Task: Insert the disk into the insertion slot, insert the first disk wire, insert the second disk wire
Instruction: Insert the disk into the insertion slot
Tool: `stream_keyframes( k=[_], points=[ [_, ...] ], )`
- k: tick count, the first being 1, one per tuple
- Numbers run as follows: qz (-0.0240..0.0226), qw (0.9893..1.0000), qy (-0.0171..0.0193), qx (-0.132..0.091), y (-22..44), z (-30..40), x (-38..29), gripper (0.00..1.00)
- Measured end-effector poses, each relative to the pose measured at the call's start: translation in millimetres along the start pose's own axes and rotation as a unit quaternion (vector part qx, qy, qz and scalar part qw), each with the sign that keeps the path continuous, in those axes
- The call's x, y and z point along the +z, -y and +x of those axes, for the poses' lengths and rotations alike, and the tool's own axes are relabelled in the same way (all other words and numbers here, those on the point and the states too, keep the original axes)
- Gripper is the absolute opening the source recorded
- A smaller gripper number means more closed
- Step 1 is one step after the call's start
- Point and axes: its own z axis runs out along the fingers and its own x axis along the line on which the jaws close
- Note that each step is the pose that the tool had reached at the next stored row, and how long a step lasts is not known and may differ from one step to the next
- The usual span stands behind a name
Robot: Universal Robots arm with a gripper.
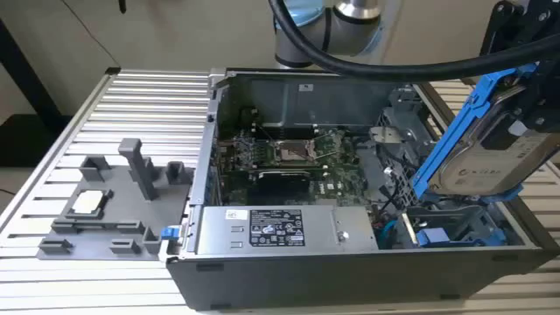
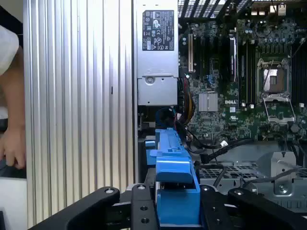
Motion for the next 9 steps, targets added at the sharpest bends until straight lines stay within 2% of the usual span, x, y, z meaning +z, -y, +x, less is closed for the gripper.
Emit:
stream_keyframes(
  k=[9],
  points=[
    [0.0, 1.0, 0.0, 0.0, 0.0, 0.0, 0.3, 0.33]
  ],
)
